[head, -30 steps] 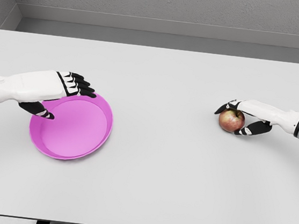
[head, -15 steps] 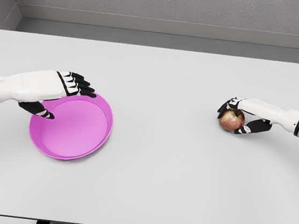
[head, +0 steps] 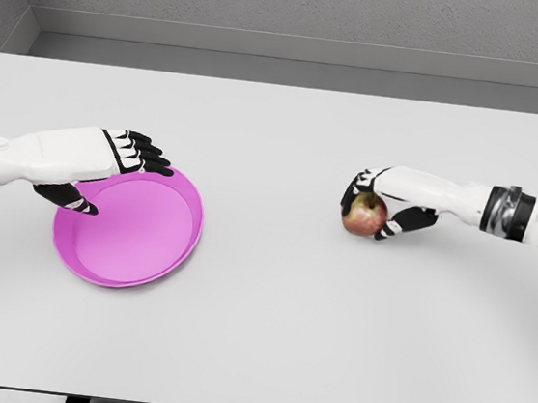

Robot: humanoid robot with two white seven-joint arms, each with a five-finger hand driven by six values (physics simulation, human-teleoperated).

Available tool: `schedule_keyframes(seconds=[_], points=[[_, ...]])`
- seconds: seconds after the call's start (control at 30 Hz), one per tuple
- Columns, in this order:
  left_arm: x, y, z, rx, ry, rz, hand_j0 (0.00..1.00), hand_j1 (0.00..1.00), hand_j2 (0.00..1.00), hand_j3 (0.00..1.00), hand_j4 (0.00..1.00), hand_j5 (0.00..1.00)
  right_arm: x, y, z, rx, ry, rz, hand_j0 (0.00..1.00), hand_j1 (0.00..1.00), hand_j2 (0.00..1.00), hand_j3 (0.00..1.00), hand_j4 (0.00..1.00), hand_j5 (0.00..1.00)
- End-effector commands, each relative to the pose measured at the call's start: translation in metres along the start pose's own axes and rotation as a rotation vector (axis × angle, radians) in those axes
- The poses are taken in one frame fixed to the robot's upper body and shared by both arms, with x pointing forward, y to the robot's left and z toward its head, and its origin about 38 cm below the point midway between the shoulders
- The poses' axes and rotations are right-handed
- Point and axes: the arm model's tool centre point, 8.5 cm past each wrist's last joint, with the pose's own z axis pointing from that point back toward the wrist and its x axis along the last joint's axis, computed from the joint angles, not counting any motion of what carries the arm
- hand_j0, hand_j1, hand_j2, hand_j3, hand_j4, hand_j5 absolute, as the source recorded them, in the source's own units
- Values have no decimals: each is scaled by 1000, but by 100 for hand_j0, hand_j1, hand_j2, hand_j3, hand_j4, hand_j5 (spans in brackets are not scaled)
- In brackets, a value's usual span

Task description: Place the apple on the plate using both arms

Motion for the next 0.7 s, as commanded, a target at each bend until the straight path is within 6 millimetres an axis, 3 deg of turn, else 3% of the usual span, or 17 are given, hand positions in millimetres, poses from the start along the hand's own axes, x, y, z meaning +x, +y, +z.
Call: schedule_keyframes(seconds=[0.0,0.1,0.33,0.37,0.4,0.6,0.67], points=[[0,1,1,4,1,5,100,100,100,100,100,100,11,8,-20,14,-50,-12,48,48,48,48,48,48],[0,1,1,4,1,5,100,100,100,100,100,100,18,12,-34,21,-80,-16,49,49,49,49,49,49],[0,1,1,4,1,5,100,100,100,100,100,100,27,14,-47,37,-111,-7,50,50,50,50,50,50],[0,1,1,4,1,5,100,100,100,100,100,100,27,14,-47,37,-113,-5,69,69,69,69,69,69],[0,1,1,4,1,5,100,100,100,100,100,100,30,12,-47,35,-118,2,100,100,100,100,100,100],[0,1,1,4,1,5,100,100,100,100,100,100,27,8,-43,26,-109,7,100,100,100,100,100,100],[0,1,0,5,0,5,100,100,100,100,100,100,24,-4,-35,-13,-96,11,100,100,100,100,100,100]])
